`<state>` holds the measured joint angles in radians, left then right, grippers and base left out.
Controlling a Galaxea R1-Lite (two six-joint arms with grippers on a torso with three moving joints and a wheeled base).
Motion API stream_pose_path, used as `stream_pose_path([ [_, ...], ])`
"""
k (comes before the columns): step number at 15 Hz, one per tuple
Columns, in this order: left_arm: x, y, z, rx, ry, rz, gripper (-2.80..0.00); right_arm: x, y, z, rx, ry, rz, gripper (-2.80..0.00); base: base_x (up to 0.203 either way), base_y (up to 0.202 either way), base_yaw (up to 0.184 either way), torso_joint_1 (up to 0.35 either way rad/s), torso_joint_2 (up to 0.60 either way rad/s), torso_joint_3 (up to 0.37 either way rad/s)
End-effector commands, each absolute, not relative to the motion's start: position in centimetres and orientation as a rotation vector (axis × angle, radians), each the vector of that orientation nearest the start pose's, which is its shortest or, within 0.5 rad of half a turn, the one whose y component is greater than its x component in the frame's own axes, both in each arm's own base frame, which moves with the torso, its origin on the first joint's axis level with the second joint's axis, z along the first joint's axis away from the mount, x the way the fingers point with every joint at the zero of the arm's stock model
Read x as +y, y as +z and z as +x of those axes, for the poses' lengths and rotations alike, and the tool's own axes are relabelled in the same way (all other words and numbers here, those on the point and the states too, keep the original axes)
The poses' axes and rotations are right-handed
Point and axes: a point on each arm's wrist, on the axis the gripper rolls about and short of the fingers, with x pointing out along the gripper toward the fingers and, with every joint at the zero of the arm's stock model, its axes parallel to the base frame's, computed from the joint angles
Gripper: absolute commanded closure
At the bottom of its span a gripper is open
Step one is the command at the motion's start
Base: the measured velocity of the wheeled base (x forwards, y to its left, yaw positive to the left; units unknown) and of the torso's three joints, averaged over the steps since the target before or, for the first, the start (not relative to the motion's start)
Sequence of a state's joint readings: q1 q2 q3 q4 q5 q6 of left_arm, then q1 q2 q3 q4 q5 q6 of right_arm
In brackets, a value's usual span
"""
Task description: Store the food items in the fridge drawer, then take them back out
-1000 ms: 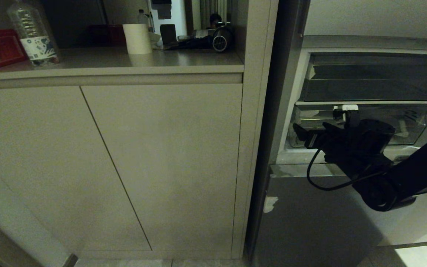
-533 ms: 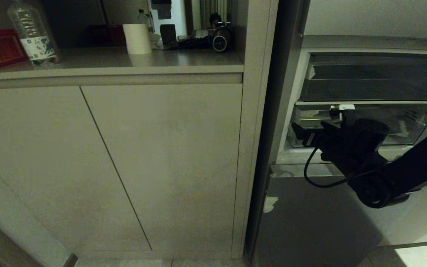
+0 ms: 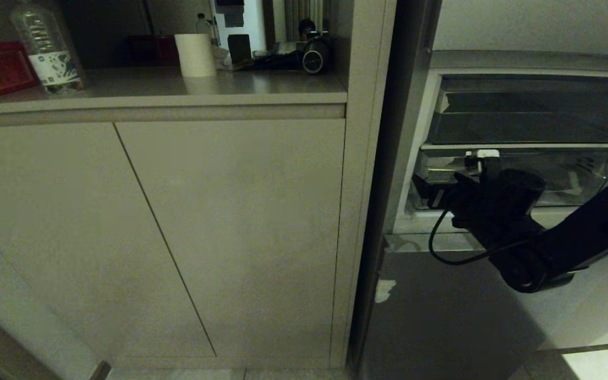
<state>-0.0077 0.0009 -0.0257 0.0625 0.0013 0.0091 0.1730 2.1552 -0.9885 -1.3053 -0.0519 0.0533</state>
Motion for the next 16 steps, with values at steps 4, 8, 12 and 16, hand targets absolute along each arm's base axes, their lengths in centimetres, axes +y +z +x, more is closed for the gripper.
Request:
stream_pose_path([
  [4, 0.02, 7.59, -2.47, 0.04, -0.006, 0.009, 0.0, 6.92, 13.71, 40.19, -0.158, 0.127, 0.078, -2.8, 0.0, 0.0, 0.0, 0.0, 0.0, 0.0],
  [8, 0.02, 7.59, -2.47, 0.04, -0.006, 0.009, 0.0, 6.82, 13.93, 40.36, -0.166, 0.123, 0.079, -2.8, 0.0, 0.0, 0.0, 0.0, 0.0, 0.0],
  [12, 0.02, 7.63, -2.48, 0.038, -0.006, 0.009, 0.0, 6.81, 13.93, 40.43, -0.168, 0.122, 0.078, -2.8, 0.0, 0.0, 0.0, 0.0, 0.0, 0.0],
  [16, 0.02, 7.63, -2.48, 0.038, -0.006, 0.009, 0.0, 6.87, 13.77, 40.68, -0.168, 0.123, 0.077, -2.8, 0.0, 0.0, 0.0, 0.0, 0.0, 0.0],
])
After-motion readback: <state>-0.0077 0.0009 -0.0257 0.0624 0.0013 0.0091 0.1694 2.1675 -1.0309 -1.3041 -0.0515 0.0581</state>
